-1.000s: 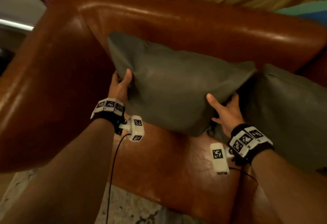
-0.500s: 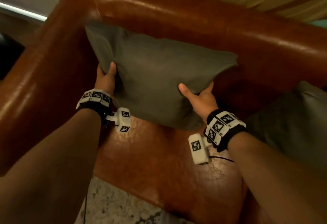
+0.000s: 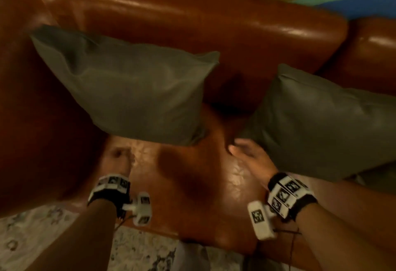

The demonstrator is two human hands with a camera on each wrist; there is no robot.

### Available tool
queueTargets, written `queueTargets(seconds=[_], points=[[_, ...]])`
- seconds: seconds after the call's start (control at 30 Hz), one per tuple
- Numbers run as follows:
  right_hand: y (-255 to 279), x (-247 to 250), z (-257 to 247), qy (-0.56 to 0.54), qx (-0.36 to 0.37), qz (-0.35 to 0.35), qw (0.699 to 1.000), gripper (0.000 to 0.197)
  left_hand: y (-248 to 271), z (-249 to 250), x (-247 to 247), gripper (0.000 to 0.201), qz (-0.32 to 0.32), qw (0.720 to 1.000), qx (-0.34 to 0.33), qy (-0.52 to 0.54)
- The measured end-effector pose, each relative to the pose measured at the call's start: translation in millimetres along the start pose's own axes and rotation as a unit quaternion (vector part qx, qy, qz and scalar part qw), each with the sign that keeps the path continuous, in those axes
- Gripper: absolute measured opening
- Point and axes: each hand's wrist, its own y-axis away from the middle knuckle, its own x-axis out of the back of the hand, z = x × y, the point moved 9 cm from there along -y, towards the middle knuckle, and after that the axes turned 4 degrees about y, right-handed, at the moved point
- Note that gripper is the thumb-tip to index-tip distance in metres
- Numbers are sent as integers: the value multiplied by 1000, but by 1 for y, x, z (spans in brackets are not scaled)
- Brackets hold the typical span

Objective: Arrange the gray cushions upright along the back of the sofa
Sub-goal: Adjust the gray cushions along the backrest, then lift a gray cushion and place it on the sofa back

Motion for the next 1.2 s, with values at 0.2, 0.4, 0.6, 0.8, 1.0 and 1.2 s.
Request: queueTargets(seconds=[0.2,0.4,0.6,0.8,1.0,1.2], points=[[48,187,144,69,-103,191,974,56,110,-13,-155,21,-264,946,-36,-185],[50,359,173,-53,-104,353,928,86,218,133,-253,46,-258,945,-201,-32],[31,356,106,-246,12,262,933,79,265,166,-312,56,-355,924,-48,134],[29,336,79,-193,71,248,947,71,221,153,-295,85,-344,919,-13,194],[23,344,85,-162,30,285,944,93,205,154,-304,104,-340,929,-12,148],[23,340,108,-150,3,286,947,95,241,155,-309,76,-348,926,-25,141]])
